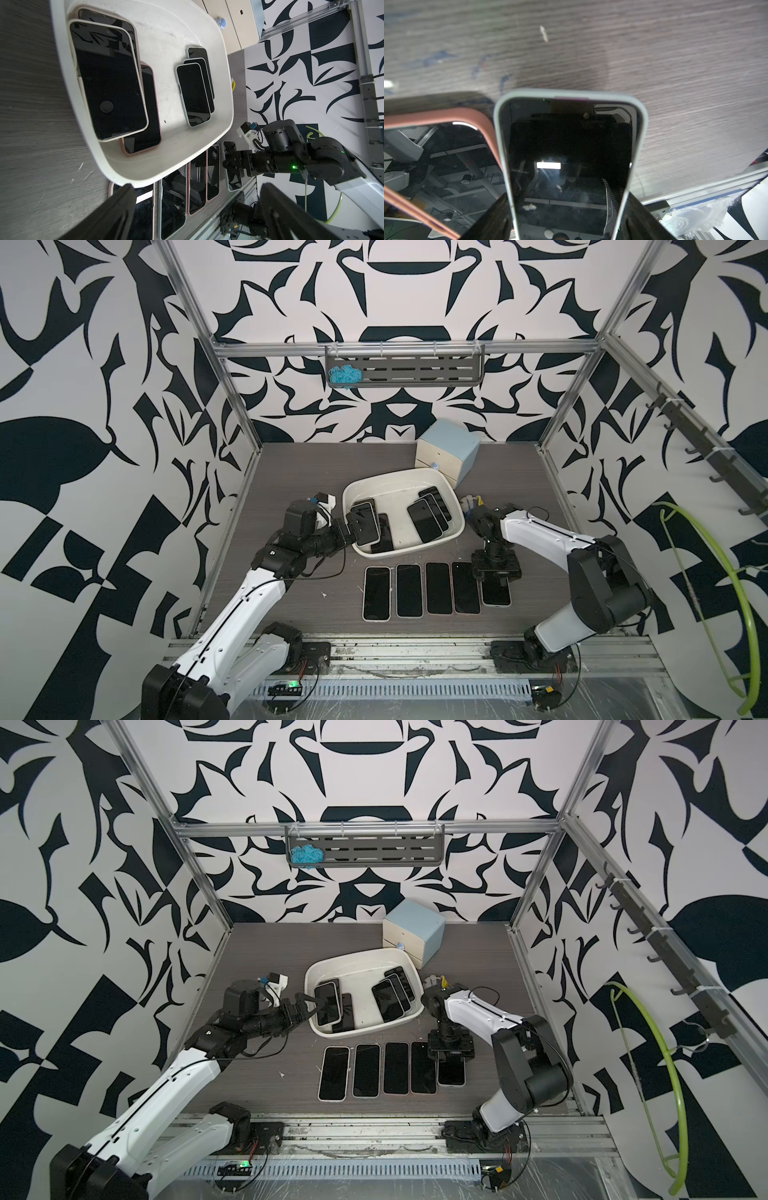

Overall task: Take the phone out of the storage box
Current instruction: Place the phone at the center of the board, then pick up the phone from the storage box.

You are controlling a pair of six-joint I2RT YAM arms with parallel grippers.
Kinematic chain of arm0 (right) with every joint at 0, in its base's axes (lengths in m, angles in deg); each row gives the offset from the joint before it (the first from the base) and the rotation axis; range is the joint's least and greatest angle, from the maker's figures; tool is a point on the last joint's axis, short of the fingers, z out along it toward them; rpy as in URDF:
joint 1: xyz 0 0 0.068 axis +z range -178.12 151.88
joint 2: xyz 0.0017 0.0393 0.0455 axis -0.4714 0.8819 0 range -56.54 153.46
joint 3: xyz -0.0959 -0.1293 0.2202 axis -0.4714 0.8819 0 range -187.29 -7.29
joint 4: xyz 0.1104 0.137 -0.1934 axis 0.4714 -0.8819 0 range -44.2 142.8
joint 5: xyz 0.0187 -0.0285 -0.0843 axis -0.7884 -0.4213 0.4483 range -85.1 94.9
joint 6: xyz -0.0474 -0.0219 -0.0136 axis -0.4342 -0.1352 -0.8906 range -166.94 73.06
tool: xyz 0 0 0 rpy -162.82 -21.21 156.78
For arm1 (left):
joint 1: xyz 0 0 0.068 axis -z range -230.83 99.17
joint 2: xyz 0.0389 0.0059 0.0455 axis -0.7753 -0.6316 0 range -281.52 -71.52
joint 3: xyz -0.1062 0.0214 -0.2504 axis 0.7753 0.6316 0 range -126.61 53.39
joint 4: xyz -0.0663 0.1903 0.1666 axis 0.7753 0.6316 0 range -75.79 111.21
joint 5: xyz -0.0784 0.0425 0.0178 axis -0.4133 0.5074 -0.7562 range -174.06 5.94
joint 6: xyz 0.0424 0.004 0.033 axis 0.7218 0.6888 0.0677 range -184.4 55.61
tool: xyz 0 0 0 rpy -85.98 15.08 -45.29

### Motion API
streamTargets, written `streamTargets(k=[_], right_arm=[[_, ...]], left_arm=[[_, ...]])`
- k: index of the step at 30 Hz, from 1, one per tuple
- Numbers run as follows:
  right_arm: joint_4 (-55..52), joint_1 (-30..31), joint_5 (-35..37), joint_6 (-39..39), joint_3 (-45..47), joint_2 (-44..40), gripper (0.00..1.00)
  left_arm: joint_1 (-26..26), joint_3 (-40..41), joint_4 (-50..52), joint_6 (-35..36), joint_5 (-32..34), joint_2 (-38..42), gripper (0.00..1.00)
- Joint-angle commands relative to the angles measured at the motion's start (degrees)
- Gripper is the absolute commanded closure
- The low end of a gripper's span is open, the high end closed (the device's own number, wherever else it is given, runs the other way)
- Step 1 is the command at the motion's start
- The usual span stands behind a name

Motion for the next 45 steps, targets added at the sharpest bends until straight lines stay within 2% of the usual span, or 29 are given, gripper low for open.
streamTargets(k=[1, 7, 13, 20, 23, 28, 31, 36, 39, 45], right_arm=[[-2.76, 0.27, 0.75, 0.52, -0.65, -0.06, 0.42], [-4.24, 0.27, 0.99, 0.85, -0.43, 2.4, 0.38], [-5.79, 0.35, 1.61, 1.06, -0.6, 1.44, 0.18], [-10.58, 0.27, 3.95, 2.02, -5.97, -4.94, 0.02], [-12.0, 0.41, 4.36, 1.85, -9.42, -5.63, 0.02], [-5.33, 4.75, -0.48, 1.93, -18.49, -6.53, 0.02], [-2.02, 9.2, 0.21, 1.66, -25.46, -1.59, 0.01], [-4.14, 13.87, 1.87, -2.38, -40.88, 15.41, 0.01], [-6.61, 14.84, 2.6, -5.04, -50.2, 25.38, 0.01], [-6.99, 14.77, 4.08, -9.65, -61.14, 37.53, 0.01]], left_arm=[[0.14, -0.65, 1.88, 1.46, 0.62, 0.76, 0.0], [0.05, -0.92, 2.4, 2.15, 0.57, 0.65, 0.0], [-0.4, -0.68, 3.19, 2.34, 0.72, 1.53, 0.0], [-0.65, -0.54, 4.06, 2.34, 1.03, 2.5, 0.0], [-0.74, -0.66, 4.34, 2.1, 1.12, 2.54, 0.0], [-0.69, -1.49, 5.88, 1.97, 1.67, 3.02, 0.0], [-0.74, -1.99, 7.25, 1.99, 2.09, 3.47, 0.0], [-0.74, -2.3, 9.32, 1.77, 3.19, 5.42, 0.0], [-0.74, -1.66, 10.6, 1.25, 3.83, 7.01, 0.0], [-0.74, 0.02, 12.65, -0.1, 5.44, 11.16, 0.0]])
